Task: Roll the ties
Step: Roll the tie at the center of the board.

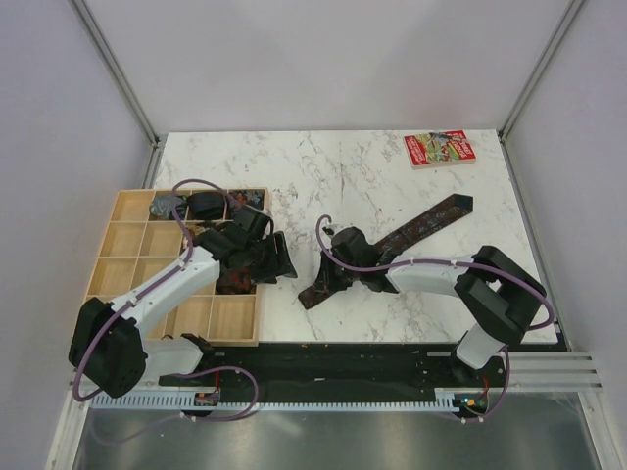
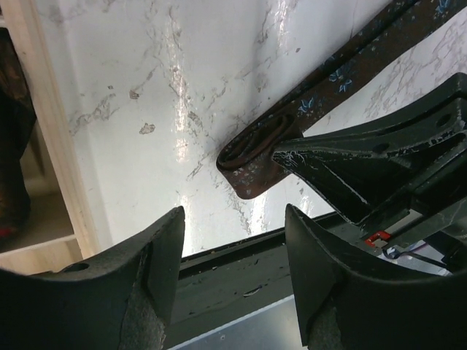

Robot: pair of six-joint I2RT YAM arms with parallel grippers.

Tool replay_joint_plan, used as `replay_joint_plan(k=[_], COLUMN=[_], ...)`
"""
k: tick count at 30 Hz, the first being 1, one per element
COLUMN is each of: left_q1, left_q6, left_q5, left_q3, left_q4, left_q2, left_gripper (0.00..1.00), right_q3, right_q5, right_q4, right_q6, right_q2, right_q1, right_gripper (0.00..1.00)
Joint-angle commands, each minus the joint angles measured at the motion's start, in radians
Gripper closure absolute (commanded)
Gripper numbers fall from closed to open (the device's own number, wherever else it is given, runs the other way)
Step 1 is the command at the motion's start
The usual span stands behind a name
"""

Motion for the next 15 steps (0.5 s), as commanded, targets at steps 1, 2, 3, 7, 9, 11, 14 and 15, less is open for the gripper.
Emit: replay_joint_plan(k=[1,2,3,7,9,11,14,15], left_q1=[-0.013,-0.027,-0.035,-0.086,-0.112,-0.130,-0.136,-0.138], left_q6=[-0.030,-0.038,-0.046,-0.099,-0.116,-0.141,-0.161,-0.170], left_q5=[0.077,0.079,0.080,0.076,0.074,0.061,0.033,0.028], left_q3=[-0.065,-0.073,-0.088,-0.115,-0.125,-0.129,-0.142,-0.149], left_q4=[0.110,0.125,0.148,0.214,0.236,0.257,0.265,0.270], left_q2=[-0.037,-0.037,-0.037,-0.008,0.009,0.032,0.054,0.058], left_gripper=[0.37,0.37,0.37,0.38,0.38,0.38,0.38,0.38], right_q3=[-0.043,-0.049,-0.056,-0.083,-0.088,-0.094,-0.105,-0.108], right_q5=[-0.015,-0.015,-0.015,-0.021,-0.027,-0.031,-0.036,-0.039], right_q4=[0.061,0.064,0.068,0.091,0.103,0.110,0.126,0.138], right_q6=[-0.009,-0.009,-0.011,-0.011,-0.009,-0.009,-0.009,-0.009], right_q2=[0.017,0.015,0.015,0.017,0.020,0.023,0.029,0.032], right_q1=[-0.012,-0.014,-0.021,-0.032,-0.037,-0.038,-0.043,-0.043], right_gripper=[1.00,1.00,1.00,1.00,1.00,1.00,1.00,1.00])
